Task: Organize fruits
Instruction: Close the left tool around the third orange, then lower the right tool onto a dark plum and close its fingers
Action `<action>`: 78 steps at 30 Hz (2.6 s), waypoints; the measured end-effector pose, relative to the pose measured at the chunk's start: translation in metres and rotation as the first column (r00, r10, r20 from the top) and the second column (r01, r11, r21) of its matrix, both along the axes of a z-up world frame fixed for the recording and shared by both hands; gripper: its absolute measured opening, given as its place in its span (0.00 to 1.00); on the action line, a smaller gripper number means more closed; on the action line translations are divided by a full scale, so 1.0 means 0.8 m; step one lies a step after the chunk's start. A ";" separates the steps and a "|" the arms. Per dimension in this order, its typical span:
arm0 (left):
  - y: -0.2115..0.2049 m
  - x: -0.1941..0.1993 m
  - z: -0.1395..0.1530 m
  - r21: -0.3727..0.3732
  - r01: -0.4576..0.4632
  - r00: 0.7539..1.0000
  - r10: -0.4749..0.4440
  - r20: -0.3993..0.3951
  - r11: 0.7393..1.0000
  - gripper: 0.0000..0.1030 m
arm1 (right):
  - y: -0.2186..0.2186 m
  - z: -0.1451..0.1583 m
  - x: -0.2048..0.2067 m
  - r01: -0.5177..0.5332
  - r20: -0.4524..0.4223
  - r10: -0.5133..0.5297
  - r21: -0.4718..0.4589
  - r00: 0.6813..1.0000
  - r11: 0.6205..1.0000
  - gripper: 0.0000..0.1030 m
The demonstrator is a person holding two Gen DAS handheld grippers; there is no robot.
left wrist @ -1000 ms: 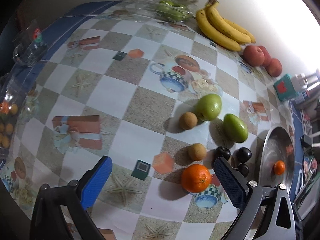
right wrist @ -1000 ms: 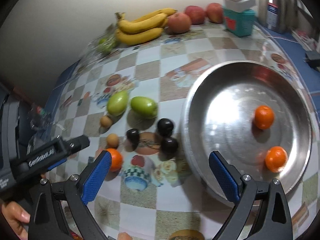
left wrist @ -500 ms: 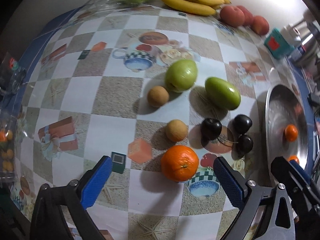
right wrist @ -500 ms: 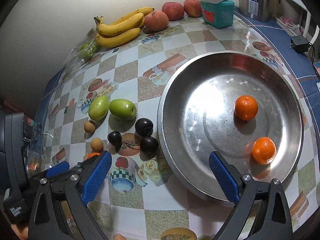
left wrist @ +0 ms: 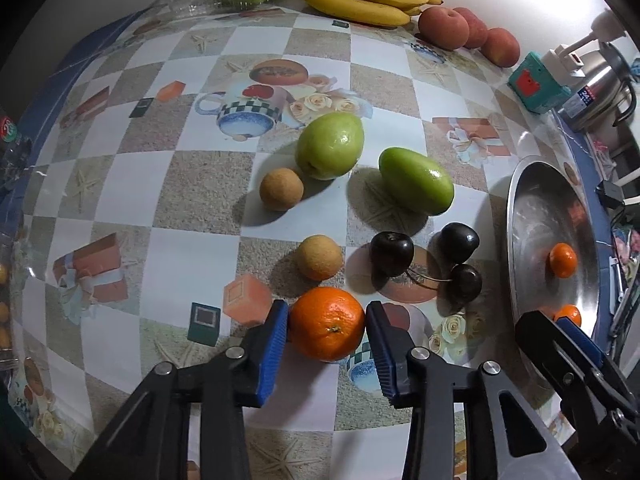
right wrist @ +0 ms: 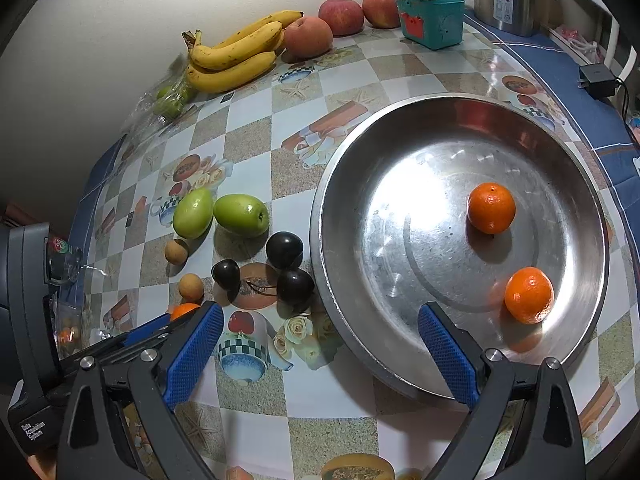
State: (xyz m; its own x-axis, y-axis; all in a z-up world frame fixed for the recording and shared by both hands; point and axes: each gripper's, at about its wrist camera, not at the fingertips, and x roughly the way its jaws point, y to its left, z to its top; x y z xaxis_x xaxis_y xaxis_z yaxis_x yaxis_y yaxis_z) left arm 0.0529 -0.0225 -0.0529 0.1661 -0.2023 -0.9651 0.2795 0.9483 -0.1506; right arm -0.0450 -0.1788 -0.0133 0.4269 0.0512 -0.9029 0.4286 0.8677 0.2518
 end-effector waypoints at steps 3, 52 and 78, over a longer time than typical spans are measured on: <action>0.000 0.000 0.003 -0.014 0.003 1.000 -0.003 0.003 1.000 0.41 | 0.000 0.000 0.000 -0.002 0.004 0.002 0.004 1.000 1.000 0.95; 0.059 0.015 0.015 -0.110 -0.203 0.979 0.200 -0.041 0.973 0.41 | 0.036 -0.028 0.033 -0.135 -0.045 0.139 0.091 0.989 0.987 0.73; 0.059 0.017 0.013 -0.122 -0.206 0.978 0.200 -0.057 0.971 0.41 | 0.047 -0.050 0.071 -0.106 -0.142 0.091 -0.101 0.986 0.989 0.45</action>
State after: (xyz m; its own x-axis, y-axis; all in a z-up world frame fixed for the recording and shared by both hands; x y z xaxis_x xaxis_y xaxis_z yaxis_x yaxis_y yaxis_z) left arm 0.0667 0.0245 -0.0423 0.1744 -0.2895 -0.9411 0.0737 0.9570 -0.2807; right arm 0.0116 -0.1413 -0.0531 0.2964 -0.0143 -0.9550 0.3636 0.9263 0.0989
